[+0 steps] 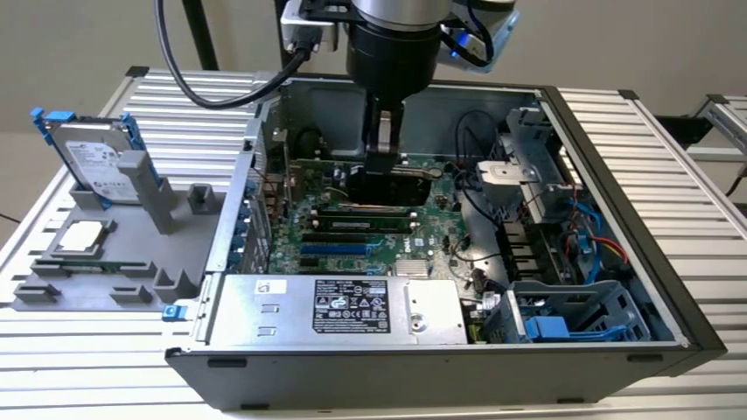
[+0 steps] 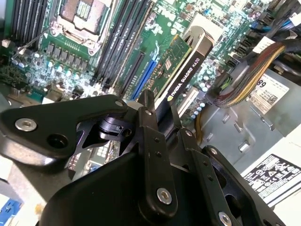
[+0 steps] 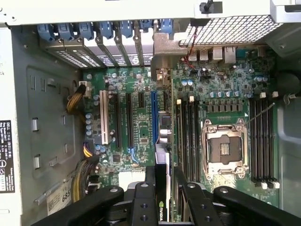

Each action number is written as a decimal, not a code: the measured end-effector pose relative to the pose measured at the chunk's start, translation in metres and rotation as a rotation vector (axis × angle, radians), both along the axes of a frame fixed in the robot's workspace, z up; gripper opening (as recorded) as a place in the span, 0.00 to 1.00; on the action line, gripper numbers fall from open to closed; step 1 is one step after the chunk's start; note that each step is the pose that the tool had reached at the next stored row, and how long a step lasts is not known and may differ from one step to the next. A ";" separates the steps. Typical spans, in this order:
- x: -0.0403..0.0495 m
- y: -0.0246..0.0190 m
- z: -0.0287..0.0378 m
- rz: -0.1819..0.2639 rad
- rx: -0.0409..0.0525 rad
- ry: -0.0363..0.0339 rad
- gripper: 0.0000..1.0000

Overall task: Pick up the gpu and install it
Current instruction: 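Insert the gpu into the slot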

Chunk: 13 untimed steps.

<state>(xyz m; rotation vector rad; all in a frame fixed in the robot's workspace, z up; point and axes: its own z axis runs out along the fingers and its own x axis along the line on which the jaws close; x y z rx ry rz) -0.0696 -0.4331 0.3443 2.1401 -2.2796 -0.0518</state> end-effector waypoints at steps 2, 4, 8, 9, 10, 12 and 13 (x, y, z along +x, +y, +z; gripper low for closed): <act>0.0001 0.0000 0.0000 0.000 0.0001 0.0000 0.00; 0.0001 -0.0001 -0.0001 0.001 0.0030 0.0001 0.00; 0.0001 -0.0001 -0.0002 0.001 0.0389 0.0001 0.00; 0.0001 -0.0001 -0.0002 0.001 0.0493 0.0001 0.00; 0.0001 -0.0001 -0.0002 0.001 0.0613 0.0001 0.00; 0.0001 0.0000 -0.0002 0.001 0.0724 0.0000 0.00; 0.0001 0.0000 -0.0002 0.001 0.0726 0.0000 0.00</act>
